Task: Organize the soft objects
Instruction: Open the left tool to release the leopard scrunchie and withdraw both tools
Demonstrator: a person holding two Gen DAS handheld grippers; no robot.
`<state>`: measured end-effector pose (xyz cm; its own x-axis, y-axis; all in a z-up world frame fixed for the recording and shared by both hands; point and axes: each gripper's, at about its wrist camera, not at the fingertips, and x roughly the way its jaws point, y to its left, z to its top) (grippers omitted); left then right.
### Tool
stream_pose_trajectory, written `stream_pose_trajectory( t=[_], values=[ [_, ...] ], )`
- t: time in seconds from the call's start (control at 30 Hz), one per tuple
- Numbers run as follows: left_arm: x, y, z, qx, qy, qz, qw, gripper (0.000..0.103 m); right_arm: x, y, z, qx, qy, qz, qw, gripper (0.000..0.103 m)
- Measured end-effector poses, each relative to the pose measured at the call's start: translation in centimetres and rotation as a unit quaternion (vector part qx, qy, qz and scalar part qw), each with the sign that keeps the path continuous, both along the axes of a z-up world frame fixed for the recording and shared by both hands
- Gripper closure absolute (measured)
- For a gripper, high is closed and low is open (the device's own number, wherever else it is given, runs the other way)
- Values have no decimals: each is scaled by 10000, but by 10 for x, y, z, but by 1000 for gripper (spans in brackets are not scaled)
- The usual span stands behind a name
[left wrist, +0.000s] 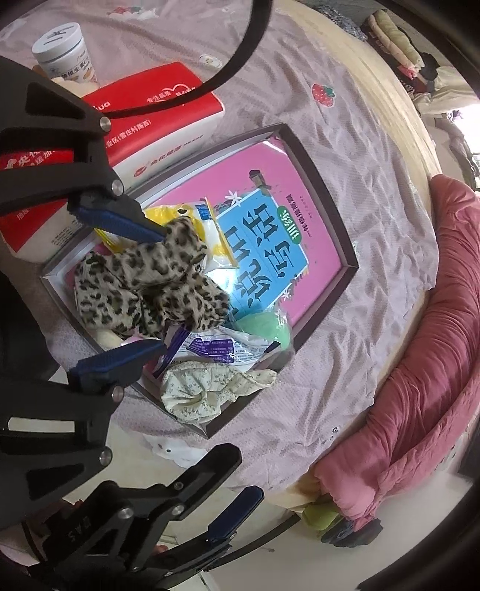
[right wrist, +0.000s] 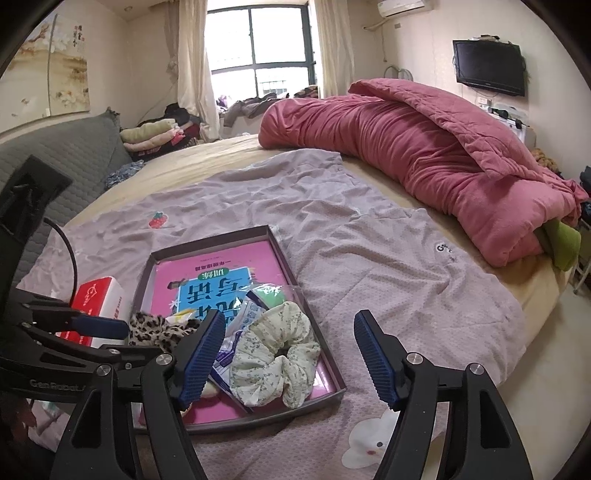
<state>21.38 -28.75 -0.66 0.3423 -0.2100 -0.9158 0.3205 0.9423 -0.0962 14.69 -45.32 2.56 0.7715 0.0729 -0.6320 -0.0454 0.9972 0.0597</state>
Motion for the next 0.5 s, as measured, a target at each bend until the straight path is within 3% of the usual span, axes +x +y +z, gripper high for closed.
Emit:
stream_pose_trajectory(
  t=[0.5],
  values=[
    [-5,8,17,-96,-186,42,9998,41,-1,0,2,-99,7,-34,9999,29]
  ],
)
